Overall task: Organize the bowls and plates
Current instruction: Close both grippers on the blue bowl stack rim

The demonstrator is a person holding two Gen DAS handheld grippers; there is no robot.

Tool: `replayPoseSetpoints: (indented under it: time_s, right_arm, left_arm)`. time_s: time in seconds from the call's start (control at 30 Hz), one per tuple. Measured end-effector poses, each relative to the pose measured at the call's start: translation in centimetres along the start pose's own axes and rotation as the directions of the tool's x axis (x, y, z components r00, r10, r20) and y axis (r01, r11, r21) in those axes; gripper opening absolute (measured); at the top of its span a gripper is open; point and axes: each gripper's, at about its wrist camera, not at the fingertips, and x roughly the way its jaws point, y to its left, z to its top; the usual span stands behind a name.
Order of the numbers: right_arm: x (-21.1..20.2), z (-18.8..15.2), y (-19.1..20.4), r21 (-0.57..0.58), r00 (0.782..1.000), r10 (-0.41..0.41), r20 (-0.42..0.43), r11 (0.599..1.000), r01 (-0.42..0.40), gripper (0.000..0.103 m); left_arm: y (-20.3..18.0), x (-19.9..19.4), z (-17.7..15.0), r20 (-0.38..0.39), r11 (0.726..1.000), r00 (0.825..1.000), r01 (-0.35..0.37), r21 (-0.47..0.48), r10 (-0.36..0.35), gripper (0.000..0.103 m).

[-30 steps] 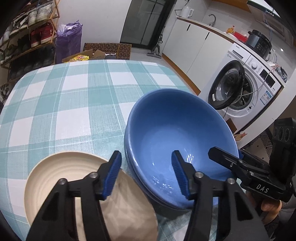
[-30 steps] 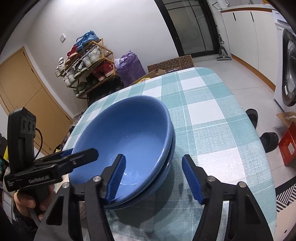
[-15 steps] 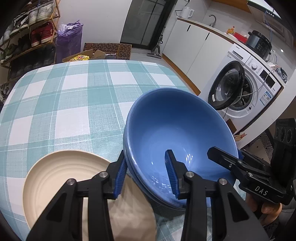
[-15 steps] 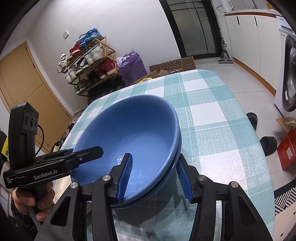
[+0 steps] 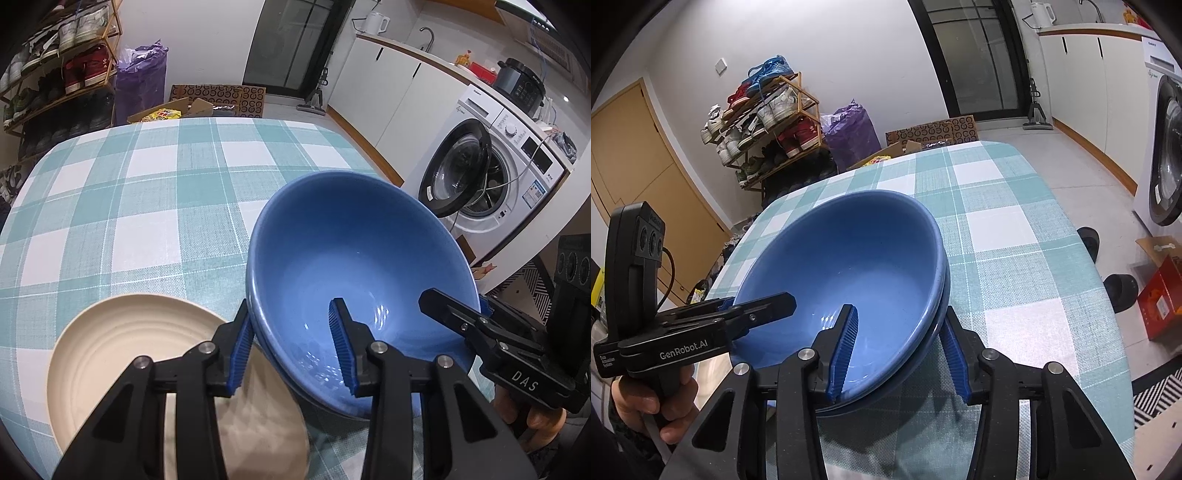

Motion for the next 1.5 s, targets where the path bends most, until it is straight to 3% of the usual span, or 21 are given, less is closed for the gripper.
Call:
replayPoseSetpoints:
  time_s: [1.0,1.5]
  right_arm:
    - [-4.8,0.1,1.5,-0.017,0.997,0.003,0.082,1.0,-0.002,0.046]
    - [-7.4,1.0,6.6,-0.082,0.993,0.041,0.11,0.996,-0.032,0.046]
  left_arm:
    - [-1.2,-4.4,0.4,0.077,1.0,0.997,0.013,0.028,-0.015,0.039]
    - [0.8,-9.2,-0.3,0.157,1.0,0.987,-0.013,-0.006,0.014,0.039]
